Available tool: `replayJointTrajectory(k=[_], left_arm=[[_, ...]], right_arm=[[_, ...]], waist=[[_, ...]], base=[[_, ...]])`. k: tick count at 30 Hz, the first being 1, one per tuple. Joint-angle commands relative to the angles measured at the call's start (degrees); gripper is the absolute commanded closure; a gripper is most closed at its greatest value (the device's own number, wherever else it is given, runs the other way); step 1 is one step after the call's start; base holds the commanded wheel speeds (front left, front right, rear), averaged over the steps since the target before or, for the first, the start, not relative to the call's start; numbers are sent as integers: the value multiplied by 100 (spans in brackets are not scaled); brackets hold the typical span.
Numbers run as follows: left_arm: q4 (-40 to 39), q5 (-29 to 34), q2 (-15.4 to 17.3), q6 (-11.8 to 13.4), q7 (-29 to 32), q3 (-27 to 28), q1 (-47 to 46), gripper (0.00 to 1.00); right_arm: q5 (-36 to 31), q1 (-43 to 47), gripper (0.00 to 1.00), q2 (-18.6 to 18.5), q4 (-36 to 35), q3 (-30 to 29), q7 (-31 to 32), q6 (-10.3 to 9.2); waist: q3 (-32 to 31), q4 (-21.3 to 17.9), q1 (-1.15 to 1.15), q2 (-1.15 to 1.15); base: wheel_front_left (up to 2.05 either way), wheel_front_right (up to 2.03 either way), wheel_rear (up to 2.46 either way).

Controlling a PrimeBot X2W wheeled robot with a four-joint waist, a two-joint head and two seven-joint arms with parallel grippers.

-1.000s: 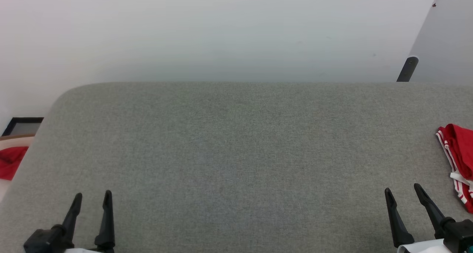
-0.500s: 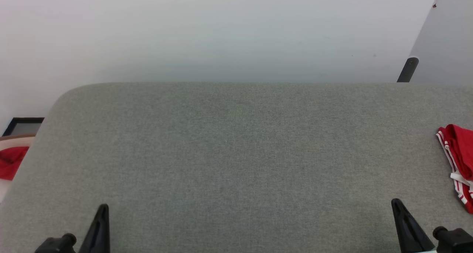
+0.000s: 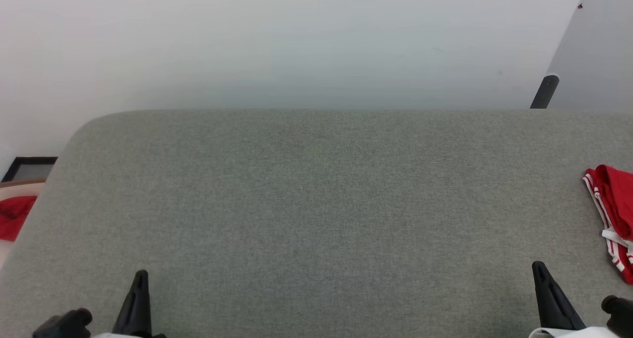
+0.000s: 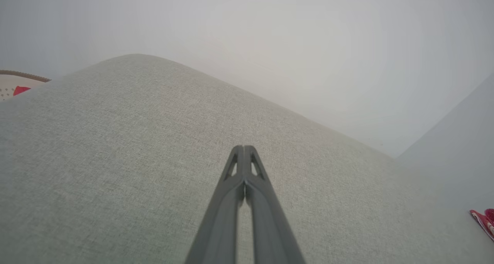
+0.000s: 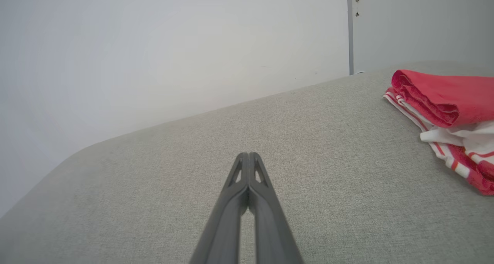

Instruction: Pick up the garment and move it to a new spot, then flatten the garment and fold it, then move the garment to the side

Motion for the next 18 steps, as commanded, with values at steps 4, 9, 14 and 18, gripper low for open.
replayJointTrajectory(k=[4, 9, 14, 18], left_arm=[[-56, -503, -2, 0, 115, 34, -214, 100], [-38, -918, -49, 0, 230, 36, -275, 100], [-24, -1231, -86, 0, 316, 39, -317, 100], [-9, -1531, -123, 0, 401, 41, -362, 100]], right_arm=[[563, -229, 100, 15, -35, -75, 126, -1], [1027, -296, 100, 50, -4, -111, 236, -2], [1375, -337, 100, 78, 21, -142, 318, -2], [1708, -383, 100, 105, 45, -172, 398, -2]], waist=[[5, -7, 0, 0], [11, -14, 0, 0], [16, -20, 0, 0], [21, -26, 0, 0]], base=[[0, 0, 0], [0, 0, 0], [0, 0, 0], [0, 0, 0]])
